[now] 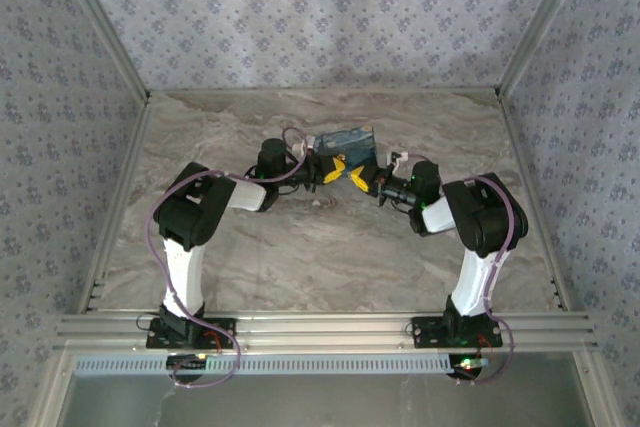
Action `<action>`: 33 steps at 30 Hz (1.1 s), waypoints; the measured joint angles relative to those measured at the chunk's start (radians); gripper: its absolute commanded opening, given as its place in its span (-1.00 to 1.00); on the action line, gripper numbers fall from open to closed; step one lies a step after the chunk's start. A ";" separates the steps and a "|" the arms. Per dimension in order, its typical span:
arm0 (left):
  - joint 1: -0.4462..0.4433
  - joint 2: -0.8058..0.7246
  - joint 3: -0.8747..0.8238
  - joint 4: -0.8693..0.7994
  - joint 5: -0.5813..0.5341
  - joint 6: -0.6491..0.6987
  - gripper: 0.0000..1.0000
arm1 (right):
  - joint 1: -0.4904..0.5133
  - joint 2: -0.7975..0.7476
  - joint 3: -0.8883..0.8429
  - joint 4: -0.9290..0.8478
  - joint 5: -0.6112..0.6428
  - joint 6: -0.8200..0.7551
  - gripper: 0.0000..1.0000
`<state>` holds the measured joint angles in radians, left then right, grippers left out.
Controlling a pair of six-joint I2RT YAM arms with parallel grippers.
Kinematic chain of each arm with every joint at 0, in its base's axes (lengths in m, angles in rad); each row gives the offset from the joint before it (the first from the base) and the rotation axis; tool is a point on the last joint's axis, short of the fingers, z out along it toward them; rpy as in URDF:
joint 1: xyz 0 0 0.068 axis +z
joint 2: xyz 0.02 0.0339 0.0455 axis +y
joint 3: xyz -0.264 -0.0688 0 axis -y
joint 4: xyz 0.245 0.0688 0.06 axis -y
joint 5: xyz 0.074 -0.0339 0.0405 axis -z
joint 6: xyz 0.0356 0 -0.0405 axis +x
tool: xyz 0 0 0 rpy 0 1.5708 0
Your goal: Unlock the padlock with the key
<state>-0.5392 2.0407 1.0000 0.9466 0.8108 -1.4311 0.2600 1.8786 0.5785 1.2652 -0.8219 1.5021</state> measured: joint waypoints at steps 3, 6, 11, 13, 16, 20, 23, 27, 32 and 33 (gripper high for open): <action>-0.003 0.000 -0.006 -0.028 -0.012 0.029 -1.00 | 0.000 0.007 0.000 -0.021 -0.001 -0.014 -0.66; -0.015 -0.011 -0.019 -0.083 -0.019 0.077 -1.00 | -0.008 0.011 -0.023 -0.039 -0.004 -0.036 -0.53; -0.027 -0.051 -0.034 -0.198 -0.027 0.145 -1.00 | -0.055 -0.001 -0.076 -0.121 -0.012 -0.106 -0.37; -0.024 -0.064 -0.034 -0.236 -0.042 0.169 -1.00 | -0.072 -0.038 -0.095 -0.200 -0.014 -0.157 -0.34; -0.024 -0.085 -0.034 -0.305 -0.065 0.209 -1.00 | -0.084 -0.132 -0.099 -0.367 -0.015 -0.270 -0.32; -0.024 -0.110 -0.033 -0.393 -0.088 0.248 -1.00 | -0.071 -0.300 -0.060 -0.705 0.024 -0.485 -0.33; -0.024 -0.122 -0.032 -0.447 -0.098 0.273 -1.00 | -0.030 -0.409 0.006 -0.953 0.103 -0.661 -0.35; -0.026 -0.122 -0.015 -0.499 -0.102 0.290 -1.00 | 0.092 -0.482 0.114 -1.202 0.260 -0.875 -0.35; -0.027 -0.122 0.011 -0.512 -0.101 0.290 -1.00 | 0.236 -0.484 0.197 -1.348 0.440 -1.047 -0.25; -0.027 -0.122 0.017 -0.515 -0.098 0.290 -1.00 | 0.253 -0.482 0.206 -1.365 0.479 -1.076 -0.22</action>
<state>-0.5659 1.9182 1.0168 0.4313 0.7132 -1.1416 0.5129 1.3968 0.7845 -0.1001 -0.3428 0.4263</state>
